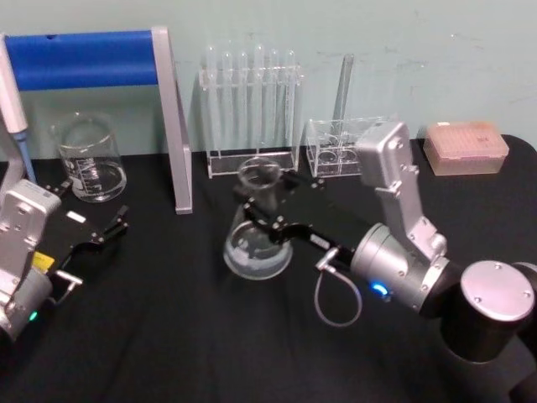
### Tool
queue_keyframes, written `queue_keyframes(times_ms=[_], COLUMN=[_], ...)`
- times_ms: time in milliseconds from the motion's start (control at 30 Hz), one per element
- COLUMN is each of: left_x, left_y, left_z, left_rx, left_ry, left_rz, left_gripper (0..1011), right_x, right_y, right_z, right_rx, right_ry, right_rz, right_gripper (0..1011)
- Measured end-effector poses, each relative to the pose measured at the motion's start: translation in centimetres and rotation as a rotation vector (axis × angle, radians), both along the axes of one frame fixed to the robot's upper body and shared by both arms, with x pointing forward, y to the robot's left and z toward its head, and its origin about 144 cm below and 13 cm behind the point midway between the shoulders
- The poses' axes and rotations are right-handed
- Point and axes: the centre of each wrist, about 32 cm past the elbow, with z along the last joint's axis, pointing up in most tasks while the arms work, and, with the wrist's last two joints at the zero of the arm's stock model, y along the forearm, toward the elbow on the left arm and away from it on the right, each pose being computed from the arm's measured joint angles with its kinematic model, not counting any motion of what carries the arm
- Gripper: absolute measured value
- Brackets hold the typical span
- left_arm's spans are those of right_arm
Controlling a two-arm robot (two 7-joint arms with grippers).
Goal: Grasp the erlenmeyer flask with one hand, shake it three times, then place it back.
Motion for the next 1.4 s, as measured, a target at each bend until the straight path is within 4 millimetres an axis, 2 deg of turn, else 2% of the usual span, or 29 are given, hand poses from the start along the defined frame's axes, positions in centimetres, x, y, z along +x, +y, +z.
queue_keyframes(times_ms=[533, 1067, 1400], left_x=[0.0, 0.0, 0.0], left_y=[0.0, 0.0, 0.0], left_z=[0.0, 0.0, 0.0], left_rx=[0.000, 0.000, 0.000], left_ry=[0.000, 0.000, 0.000], left_rz=[0.000, 0.000, 0.000], left_gripper=[1001, 1001, 1001], right_x=[1.2, 1.5, 1.5], right_y=[-4.0, -7.2, -6.6], right_z=[0.4, 0.5, 0.5], right_rx=[0.019, -0.013, -0.016], right_ry=[-0.017, -0.031, -0.026], right_rz=[-0.209, -0.332, -0.308], right_gripper=[456, 456, 456])
